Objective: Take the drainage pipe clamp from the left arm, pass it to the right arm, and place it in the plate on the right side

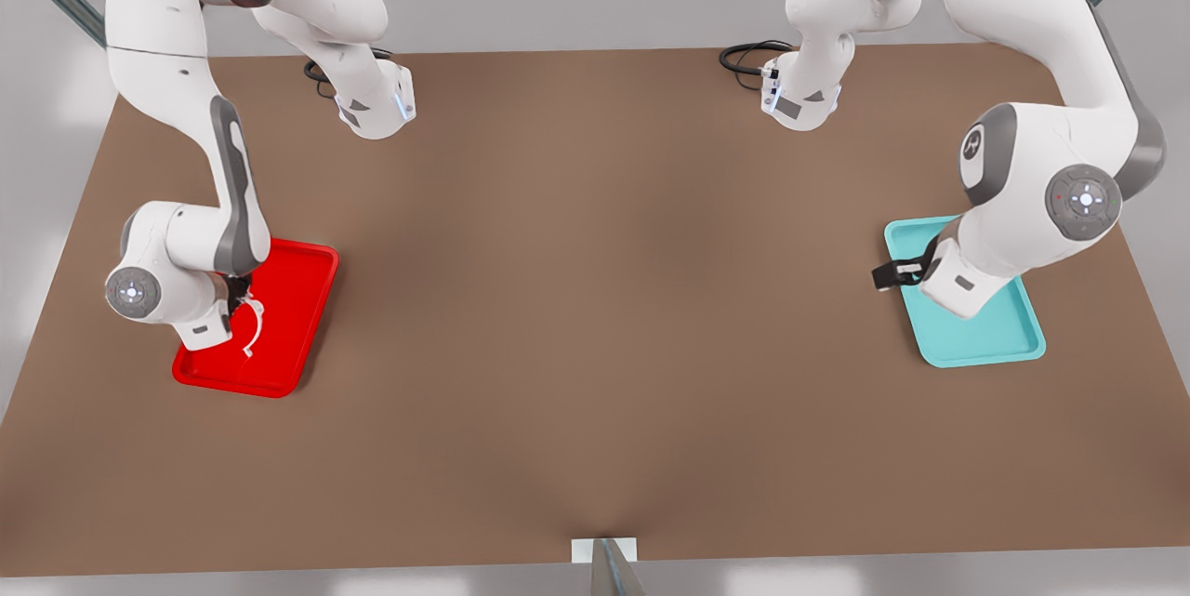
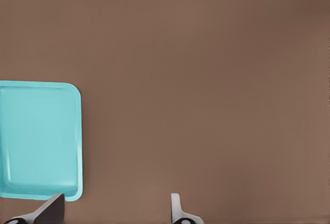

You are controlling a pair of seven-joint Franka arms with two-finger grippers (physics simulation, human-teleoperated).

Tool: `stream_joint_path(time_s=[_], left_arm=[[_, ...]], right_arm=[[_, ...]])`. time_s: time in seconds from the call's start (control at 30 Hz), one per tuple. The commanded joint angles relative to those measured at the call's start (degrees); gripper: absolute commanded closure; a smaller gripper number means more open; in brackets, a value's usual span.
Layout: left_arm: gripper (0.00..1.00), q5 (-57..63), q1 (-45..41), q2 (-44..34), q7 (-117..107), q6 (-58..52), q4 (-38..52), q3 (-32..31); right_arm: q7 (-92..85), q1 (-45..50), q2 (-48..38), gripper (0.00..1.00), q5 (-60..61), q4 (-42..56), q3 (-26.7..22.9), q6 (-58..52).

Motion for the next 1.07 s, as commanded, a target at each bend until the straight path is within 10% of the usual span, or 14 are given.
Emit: stream_joint_path(time_s=[0.0,0.03,0.07,0.33,0.63,0.77,0.83,1.03], left_arm=[[0.0,-0.02,-0.05,-0.13,12.82,0.71,0.04,-0.16],[0.0,-0.02,0.21,-0.22,12.74,0.62,0.04,0.2],[0.0,-0.28,0.3,-0.13,12.65,1.14,0.04,0.11],[0.0,-0.1,0.39,-0.13,12.82,0.79,0.04,0.02],[0.0,0.07,0.48,-0.22,12.82,0.71,0.04,0.02],[0.0,0.07,0.48,-0.13,12.82,0.88,0.04,0.02],[0.0,0.16,0.48,-0.13,12.82,0.88,0.04,0.02],[0.0,-0.81,1.0,-0.13,12.82,-1.93,3.03,0.11]], right_arm=[[-5.96,-0.01,0.29,0.79,0.12,-0.39,0.0,0.46],[-5.7,-0.1,0.73,0.79,0.2,-0.48,0.08,0.46],[-6.22,-0.8,1.08,0.0,0.91,-0.39,0.08,0.46],[-6.14,-1.24,1.26,0.0,1.96,1.45,0.52,-0.07],[-3.6,8.95,3.89,0.0,10.04,30.36,0.79,-7.53],[49.31,11.34,3.98,0.0,8.37,39.86,0.44,-31.36],[74.96,14.05,2.23,0.0,8.82,38.63,0.61,-30.57],[65.49,13.26,-11.31,0.0,6.62,22.99,0.26,-24.86]])
